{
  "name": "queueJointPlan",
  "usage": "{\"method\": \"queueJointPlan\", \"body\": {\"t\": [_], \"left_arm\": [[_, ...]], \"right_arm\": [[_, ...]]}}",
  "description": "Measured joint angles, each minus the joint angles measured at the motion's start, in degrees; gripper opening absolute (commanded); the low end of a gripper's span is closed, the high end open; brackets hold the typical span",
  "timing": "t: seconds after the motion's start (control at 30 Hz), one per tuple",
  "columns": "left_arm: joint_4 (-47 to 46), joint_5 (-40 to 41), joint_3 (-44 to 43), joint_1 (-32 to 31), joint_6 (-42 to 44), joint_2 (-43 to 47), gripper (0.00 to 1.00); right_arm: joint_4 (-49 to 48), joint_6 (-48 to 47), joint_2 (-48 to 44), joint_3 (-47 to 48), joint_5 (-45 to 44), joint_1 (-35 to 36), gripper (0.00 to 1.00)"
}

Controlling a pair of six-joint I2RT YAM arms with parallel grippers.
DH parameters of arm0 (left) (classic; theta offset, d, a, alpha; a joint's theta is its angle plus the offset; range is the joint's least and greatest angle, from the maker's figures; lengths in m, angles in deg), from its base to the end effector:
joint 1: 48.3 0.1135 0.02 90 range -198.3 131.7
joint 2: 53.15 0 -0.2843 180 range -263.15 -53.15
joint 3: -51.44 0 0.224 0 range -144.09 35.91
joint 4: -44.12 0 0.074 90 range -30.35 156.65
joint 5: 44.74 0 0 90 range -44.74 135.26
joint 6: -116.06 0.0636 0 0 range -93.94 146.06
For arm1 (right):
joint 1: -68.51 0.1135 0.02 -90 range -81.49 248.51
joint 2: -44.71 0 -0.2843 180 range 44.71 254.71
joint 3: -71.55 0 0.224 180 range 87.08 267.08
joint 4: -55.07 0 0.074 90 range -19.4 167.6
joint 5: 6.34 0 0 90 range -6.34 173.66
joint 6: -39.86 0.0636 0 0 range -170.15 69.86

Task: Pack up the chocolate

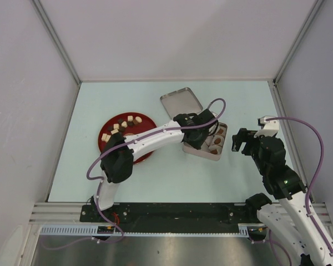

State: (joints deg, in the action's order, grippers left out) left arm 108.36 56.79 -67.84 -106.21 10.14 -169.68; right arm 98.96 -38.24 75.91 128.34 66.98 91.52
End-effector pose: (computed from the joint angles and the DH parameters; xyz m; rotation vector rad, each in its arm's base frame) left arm 0.2423 -0.3625 0.2588 0.8758 2.4698 -0.1883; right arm 0.1056 0.0250 0.3152 0.0161 1.8787 0.1437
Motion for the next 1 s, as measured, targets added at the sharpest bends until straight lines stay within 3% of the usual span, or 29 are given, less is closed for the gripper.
{"method": "queueJointPlan", "body": {"t": [0.63,1.0], "left_arm": [[-0.22,-0.22,-1.07,-0.48,0.0,-2.19,0.33],[-0.72,-0.2,-1.36,-0.48,-0.02,-2.19,0.36]], "right_arm": [[-0.02,-0.02,0.02,-0.07,0.02,0.0,0.87],[-0.04,-0.02,0.02,-0.11,0.02,0.02,0.87]]}}
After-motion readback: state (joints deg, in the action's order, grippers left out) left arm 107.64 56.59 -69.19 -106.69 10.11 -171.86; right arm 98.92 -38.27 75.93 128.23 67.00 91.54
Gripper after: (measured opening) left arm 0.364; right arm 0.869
